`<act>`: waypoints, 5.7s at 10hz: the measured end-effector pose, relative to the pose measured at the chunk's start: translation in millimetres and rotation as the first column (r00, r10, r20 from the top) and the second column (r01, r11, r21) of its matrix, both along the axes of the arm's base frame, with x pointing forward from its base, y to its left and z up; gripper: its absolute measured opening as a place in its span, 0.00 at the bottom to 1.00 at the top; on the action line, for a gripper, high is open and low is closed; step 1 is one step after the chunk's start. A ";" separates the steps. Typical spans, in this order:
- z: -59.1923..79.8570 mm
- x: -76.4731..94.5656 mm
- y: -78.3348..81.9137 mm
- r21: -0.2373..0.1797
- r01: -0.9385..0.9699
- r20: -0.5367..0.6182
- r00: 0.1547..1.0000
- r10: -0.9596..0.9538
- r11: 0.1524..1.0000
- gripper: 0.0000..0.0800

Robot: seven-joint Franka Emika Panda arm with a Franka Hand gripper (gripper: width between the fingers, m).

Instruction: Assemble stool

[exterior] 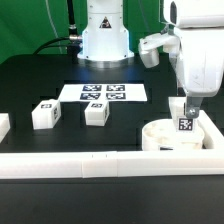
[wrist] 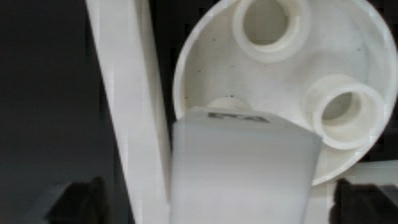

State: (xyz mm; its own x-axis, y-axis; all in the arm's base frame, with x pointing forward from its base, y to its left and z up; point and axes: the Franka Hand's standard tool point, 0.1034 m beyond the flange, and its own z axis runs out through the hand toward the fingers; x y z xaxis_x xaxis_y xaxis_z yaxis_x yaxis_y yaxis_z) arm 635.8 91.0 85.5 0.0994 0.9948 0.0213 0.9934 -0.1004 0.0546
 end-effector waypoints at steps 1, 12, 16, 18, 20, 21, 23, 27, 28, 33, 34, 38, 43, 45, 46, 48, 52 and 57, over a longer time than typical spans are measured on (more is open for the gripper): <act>-0.1 0.0 -0.5 0.000 0.001 0.000 1.000 -0.001 1.000 0.50; -0.8 -3.2 3.4 0.037 0.684 -0.033 0.730 -0.683 0.729 0.42; -1.0 -1.4 4.4 0.058 0.871 -0.046 0.490 -0.871 0.487 0.42; -1.0 -1.5 4.9 0.059 0.923 -0.055 0.384 -0.922 0.381 0.42; -0.9 -1.7 5.7 0.059 0.974 -0.074 0.223 -0.972 0.219 0.42; -0.9 -2.1 7.0 0.066 0.988 -0.082 0.145 -0.986 0.139 0.42; -1.1 -6.6 11.4 0.075 0.994 -0.104 -0.076 -0.992 -0.084 0.42; -0.6 -8.5 17.8 0.043 0.909 -0.171 -0.401 -0.900 -0.414 0.42; -0.4 -8.4 19.4 0.023 0.864 -0.192 -0.489 -0.851 -0.502 0.42; 0.9 -8.5 27.1 -0.083 0.539 -0.216 -0.831 -0.513 -0.838 0.42; 0.1 -8.7 28.2 -0.099 0.487 -0.215 -0.862 -0.459 -0.868 0.42; 0.3 -8.7 30.2 -0.118 0.448 -0.218 -0.882 -0.418 -0.886 0.66; 10.2 -4.1 38.5 -0.079 0.685 -0.240 -0.718 -0.653 -0.724 0.81; 9.5 -4.4 37.6 -0.045 0.797 -0.241 -0.594 -0.768 -0.602 0.81; 9.6 -4.2 36.2 -0.015 0.875 -0.230 -0.474 -0.850 -0.484 0.81; 11.2 -3.1 36.7 0.024 0.962 -0.208 -0.261 -0.943 -0.271 0.81; 12.2 -0.1 35.6 0.065 0.991 -0.158 0.127 -0.979 0.118 0.81; 12.1 0.4 32.6 0.092 0.882 -0.113 0.471 -0.875 0.463 0.81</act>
Offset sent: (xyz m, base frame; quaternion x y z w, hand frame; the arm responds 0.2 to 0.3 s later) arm 0.0000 0.0000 0.0000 0.0000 0.0000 0.0000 1.0000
